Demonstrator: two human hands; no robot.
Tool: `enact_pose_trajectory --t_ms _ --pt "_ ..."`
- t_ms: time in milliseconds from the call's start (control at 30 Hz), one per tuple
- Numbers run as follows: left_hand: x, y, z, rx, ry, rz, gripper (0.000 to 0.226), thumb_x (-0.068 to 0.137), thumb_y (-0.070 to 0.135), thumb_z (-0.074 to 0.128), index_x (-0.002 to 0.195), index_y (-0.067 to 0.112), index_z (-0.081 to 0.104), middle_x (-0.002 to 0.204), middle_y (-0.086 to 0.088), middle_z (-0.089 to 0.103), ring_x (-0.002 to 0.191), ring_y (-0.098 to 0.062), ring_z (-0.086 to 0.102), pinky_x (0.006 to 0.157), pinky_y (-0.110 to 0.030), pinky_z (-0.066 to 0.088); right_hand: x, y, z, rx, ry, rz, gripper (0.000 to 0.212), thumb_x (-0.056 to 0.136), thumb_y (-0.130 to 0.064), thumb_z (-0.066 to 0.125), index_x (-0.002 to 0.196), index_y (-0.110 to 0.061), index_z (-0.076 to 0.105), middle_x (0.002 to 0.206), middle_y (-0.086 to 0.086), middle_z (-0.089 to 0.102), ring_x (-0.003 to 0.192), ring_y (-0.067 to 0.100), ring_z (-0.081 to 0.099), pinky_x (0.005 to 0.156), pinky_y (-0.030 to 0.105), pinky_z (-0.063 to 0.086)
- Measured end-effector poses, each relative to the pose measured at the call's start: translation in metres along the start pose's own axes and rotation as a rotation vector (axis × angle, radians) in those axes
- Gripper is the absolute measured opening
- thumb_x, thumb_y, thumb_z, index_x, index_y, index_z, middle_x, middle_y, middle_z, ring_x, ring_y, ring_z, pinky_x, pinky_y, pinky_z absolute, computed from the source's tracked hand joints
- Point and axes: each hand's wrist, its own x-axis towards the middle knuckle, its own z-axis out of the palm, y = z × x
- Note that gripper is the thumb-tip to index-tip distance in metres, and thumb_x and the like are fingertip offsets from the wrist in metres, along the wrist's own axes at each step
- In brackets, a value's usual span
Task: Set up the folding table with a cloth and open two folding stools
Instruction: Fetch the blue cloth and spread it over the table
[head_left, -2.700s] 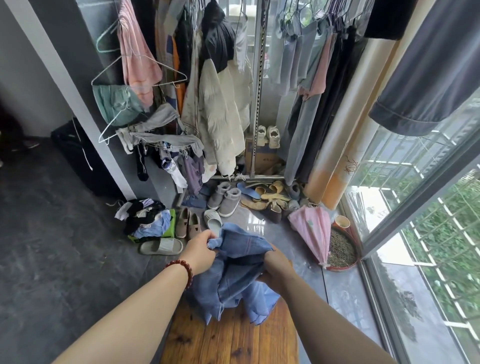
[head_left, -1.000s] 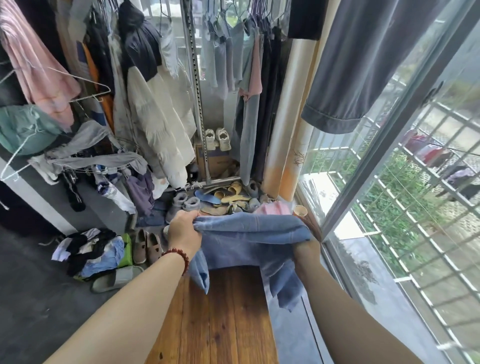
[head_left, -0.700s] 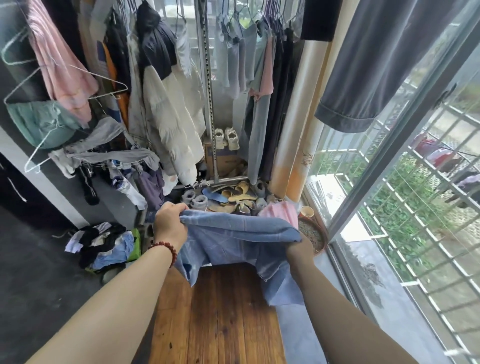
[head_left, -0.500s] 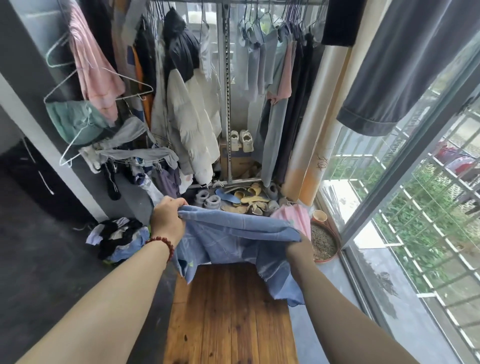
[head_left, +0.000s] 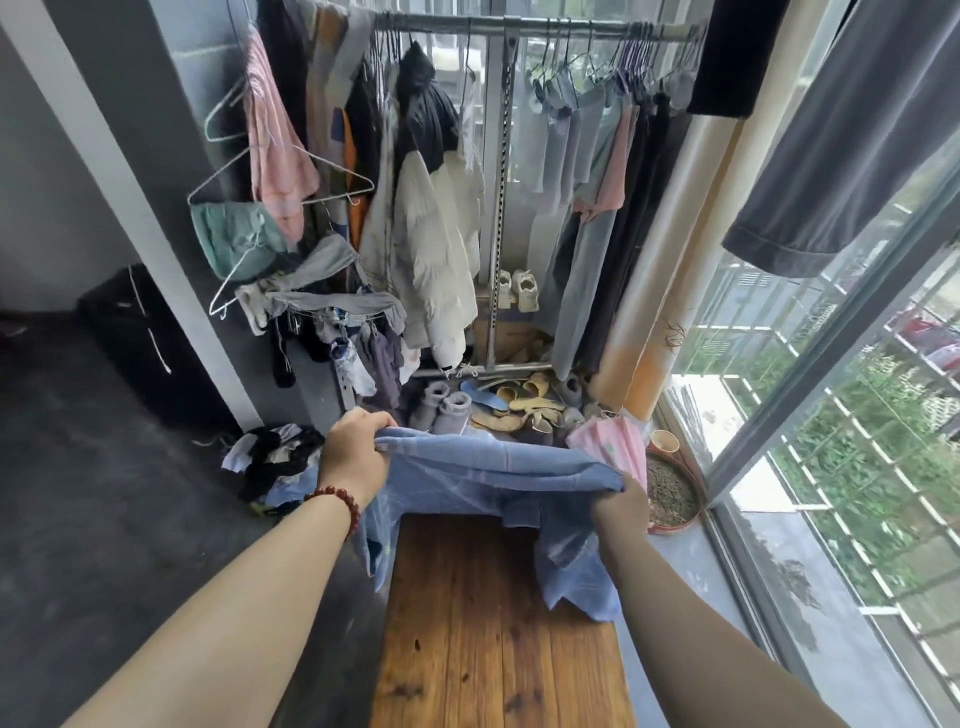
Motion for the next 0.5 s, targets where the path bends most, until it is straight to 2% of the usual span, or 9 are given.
enact_pose_trajectory --t_ms 100,167,233,300,367,433,500 --pt "-0.021 -0.004 -0.003 -0.028 -0.093 -0.021 0.025 0.076 -0.008 0.047 0.08 0.009 0.066 0.082 -0.007 0.054 0.077 -0.023 0.049 0.066 -0.025 0.034 -0.015 0.007 -0.011 -0.077 0.091 -0.005 0.022 0.09 -0.009 0.048 0.104 -0.005 0.064 0.099 0.019 0.065 0.098 0.034 0.059 0.084 0.035 0.042" --pt "-0.037 -0.007 -0.003 -0.068 -0.109 -0.065 0.024 0.075 -0.007 0.048 0.072 0.011 0.063 0.079 -0.009 0.058 0.074 -0.024 0.05 0.064 -0.026 0.035 -0.028 0.018 -0.018 -0.101 0.054 -0.036 0.016 0.089 -0.006 0.049 0.098 -0.008 0.063 0.092 0.015 0.061 0.09 0.027 0.055 0.081 0.034 0.041" --pt "-0.052 -0.012 -0.003 -0.097 -0.123 -0.109 0.025 0.074 -0.006 0.049 0.066 0.016 0.059 0.074 -0.007 0.058 0.072 -0.024 0.051 0.062 -0.025 0.034 -0.044 0.025 -0.023 -0.102 0.032 -0.014 0.013 0.091 -0.003 0.046 0.094 -0.011 0.055 0.092 0.012 0.055 0.089 0.022 0.048 0.087 0.037 0.041" --pt "-0.066 -0.019 -0.002 -0.098 -0.151 -0.132 0.025 0.074 -0.005 0.05 0.068 0.018 0.059 0.071 -0.006 0.058 0.071 -0.024 0.051 0.06 -0.024 0.033 -0.054 0.034 -0.023 -0.102 0.025 0.049 0.015 0.093 0.001 0.042 0.097 -0.01 0.051 0.094 0.012 0.05 0.092 0.021 0.045 0.094 0.04 0.039" --pt "-0.08 -0.025 -0.002 -0.103 -0.201 -0.154 0.025 0.076 -0.005 0.049 0.068 0.018 0.059 0.068 -0.006 0.057 0.069 -0.025 0.052 0.057 -0.025 0.034 -0.065 0.047 -0.024 -0.172 0.024 0.094 0.021 0.093 0.004 0.043 0.108 0.001 0.057 0.095 0.014 0.051 0.1 0.022 0.052 0.095 0.039 0.039" --pt "-0.093 -0.031 -0.002 -0.112 -0.245 -0.172 0.025 0.077 -0.004 0.048 0.072 0.018 0.06 0.068 -0.005 0.058 0.068 -0.024 0.053 0.057 -0.024 0.036 -0.075 0.06 -0.026 -0.208 0.029 0.122 0.026 0.092 0.001 0.046 0.114 0.009 0.056 0.104 0.019 0.06 0.11 0.032 0.058 0.092 0.037 0.041" --pt "-0.104 -0.036 -0.002 -0.138 -0.268 -0.196 0.026 0.078 -0.003 0.049 0.076 0.019 0.063 0.071 -0.005 0.061 0.07 -0.023 0.056 0.06 -0.025 0.041 -0.089 0.071 -0.03 -0.163 0.044 0.121 0.026 0.092 0.001 0.045 0.114 0.008 0.057 0.109 0.022 0.062 0.108 0.034 0.058 0.088 0.036 0.041"
